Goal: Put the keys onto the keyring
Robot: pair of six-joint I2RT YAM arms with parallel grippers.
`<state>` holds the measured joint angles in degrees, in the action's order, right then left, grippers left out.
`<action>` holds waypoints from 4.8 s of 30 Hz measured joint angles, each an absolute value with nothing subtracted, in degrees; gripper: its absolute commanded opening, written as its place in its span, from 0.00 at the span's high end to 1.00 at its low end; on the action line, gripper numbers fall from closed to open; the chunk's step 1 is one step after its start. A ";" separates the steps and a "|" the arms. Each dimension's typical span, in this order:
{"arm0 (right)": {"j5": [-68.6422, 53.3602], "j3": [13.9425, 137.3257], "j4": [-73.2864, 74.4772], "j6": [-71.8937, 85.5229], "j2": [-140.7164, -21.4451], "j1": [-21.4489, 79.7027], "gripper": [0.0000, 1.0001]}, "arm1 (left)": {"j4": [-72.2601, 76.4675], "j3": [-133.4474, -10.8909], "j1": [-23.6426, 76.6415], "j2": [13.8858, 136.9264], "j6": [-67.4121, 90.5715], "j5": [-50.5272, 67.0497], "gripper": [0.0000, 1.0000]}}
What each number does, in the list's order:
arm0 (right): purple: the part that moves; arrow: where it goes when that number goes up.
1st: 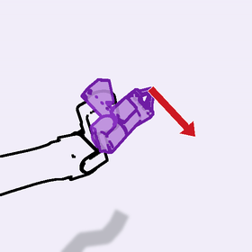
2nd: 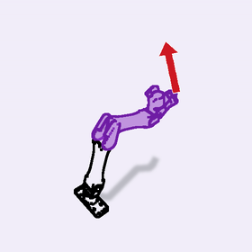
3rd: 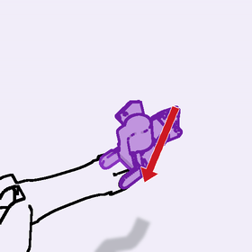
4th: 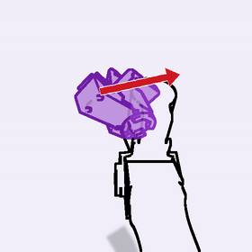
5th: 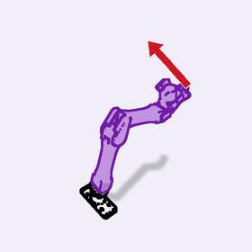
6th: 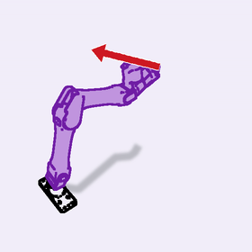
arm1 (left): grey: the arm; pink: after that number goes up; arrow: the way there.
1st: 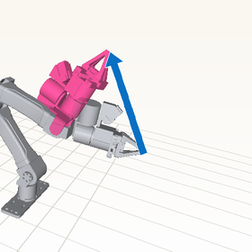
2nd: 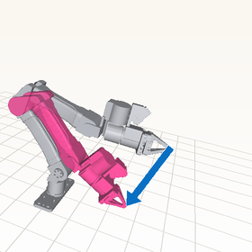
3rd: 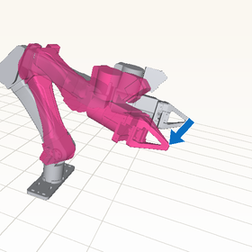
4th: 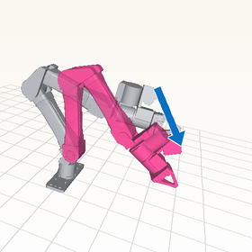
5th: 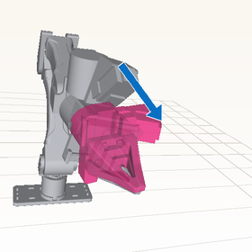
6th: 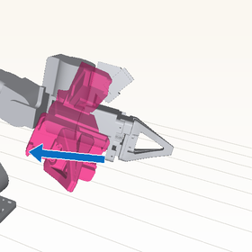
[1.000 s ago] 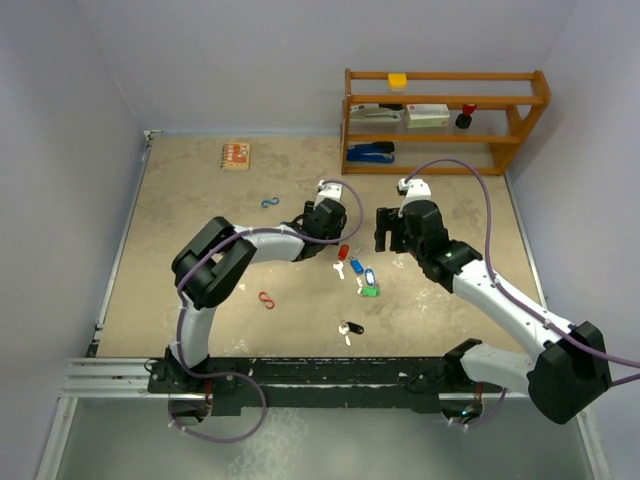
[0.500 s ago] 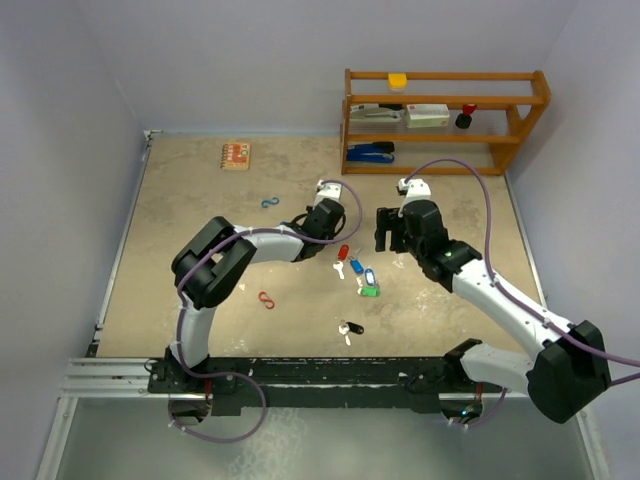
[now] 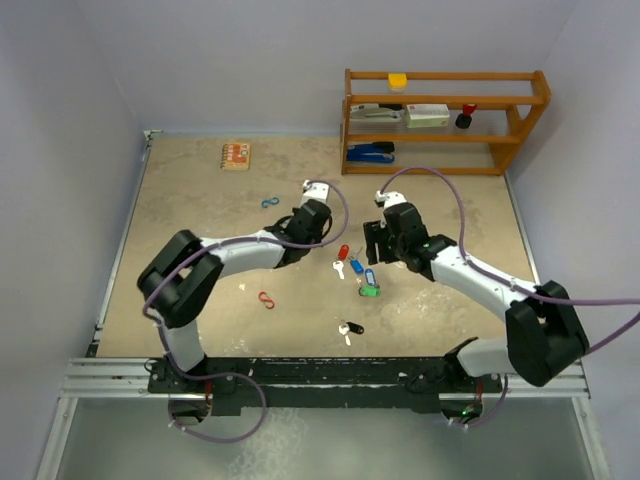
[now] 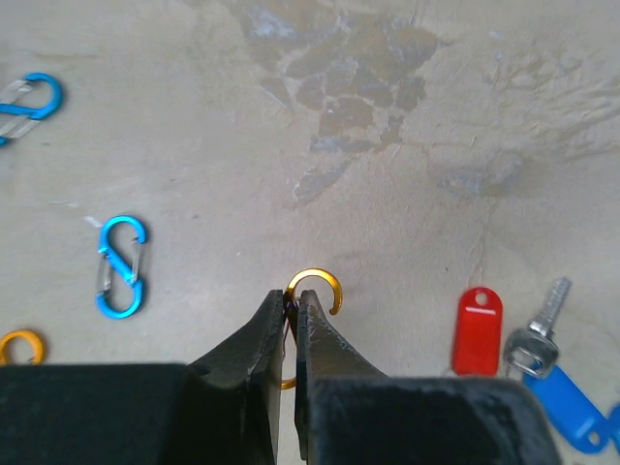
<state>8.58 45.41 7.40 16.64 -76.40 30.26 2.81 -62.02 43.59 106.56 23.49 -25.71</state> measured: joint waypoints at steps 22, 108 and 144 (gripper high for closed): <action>4.21 52.31 3.49 14.41 -91.79 37.06 0.53 | -1.69 -45.06 43.51 75.72 30.89 -29.21 1.00; 2.55 35.77 5.69 24.16 -79.15 41.36 0.75 | -4.01 -43.27 43.51 75.61 31.90 -28.69 0.58; 5.26 36.14 6.96 23.29 -69.78 41.36 0.43 | -12.84 -37.30 35.90 76.38 48.42 -34.50 0.24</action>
<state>5.26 36.14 6.96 23.29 -69.78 41.36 -12.84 -37.30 35.90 76.38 48.42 -34.50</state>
